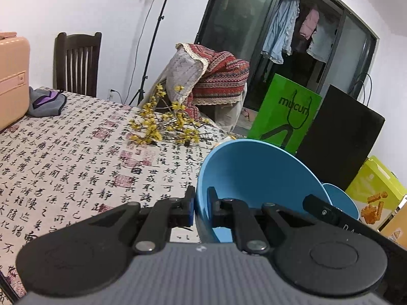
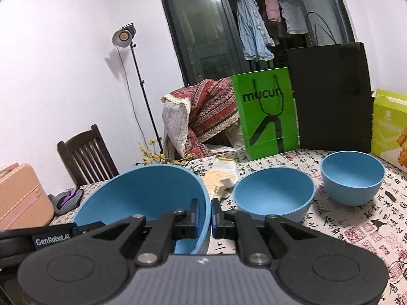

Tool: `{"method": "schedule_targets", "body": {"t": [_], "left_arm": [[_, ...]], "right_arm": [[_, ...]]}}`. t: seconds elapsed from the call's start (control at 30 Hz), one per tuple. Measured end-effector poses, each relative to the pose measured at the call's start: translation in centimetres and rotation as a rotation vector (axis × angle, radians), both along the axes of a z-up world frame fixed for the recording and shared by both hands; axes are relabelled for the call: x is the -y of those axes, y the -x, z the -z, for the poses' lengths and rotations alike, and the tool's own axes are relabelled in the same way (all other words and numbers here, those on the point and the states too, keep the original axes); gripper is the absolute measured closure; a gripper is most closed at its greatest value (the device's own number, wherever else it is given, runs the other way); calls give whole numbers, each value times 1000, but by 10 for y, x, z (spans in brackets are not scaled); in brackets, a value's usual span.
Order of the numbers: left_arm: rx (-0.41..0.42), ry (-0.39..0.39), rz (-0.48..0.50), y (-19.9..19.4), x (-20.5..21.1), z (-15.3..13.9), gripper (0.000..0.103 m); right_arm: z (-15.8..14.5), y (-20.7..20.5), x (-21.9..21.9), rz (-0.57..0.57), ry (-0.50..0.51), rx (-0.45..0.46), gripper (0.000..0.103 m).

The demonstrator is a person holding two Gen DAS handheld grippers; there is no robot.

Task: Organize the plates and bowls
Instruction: 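Carry the held blue bowl with both grippers toward the pink case and vase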

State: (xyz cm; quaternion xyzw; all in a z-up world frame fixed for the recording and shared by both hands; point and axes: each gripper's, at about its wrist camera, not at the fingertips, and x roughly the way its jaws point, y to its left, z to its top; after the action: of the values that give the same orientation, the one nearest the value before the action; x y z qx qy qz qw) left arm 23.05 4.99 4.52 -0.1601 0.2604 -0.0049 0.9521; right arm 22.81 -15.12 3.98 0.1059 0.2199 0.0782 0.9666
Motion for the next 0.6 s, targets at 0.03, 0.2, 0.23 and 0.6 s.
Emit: {"method": "schedule_targets", "body": {"t": [0.03,0.2,0.23,0.6], "left_arm": [[-1,1,-5,0,-2,0,93],[-6,1,-27,4,-11,2,93],[-7,3,-32,4,-13,3,93],[-10,4,-75,14,-32,6,93]], "right_arm": [[0,0,-2,-4,0,-1,94],[2,0,-12,-28,0,-7,94],[3,0,-14,-32,1,-8,94],[4,0,-36,-79,4,-11,94]]}}
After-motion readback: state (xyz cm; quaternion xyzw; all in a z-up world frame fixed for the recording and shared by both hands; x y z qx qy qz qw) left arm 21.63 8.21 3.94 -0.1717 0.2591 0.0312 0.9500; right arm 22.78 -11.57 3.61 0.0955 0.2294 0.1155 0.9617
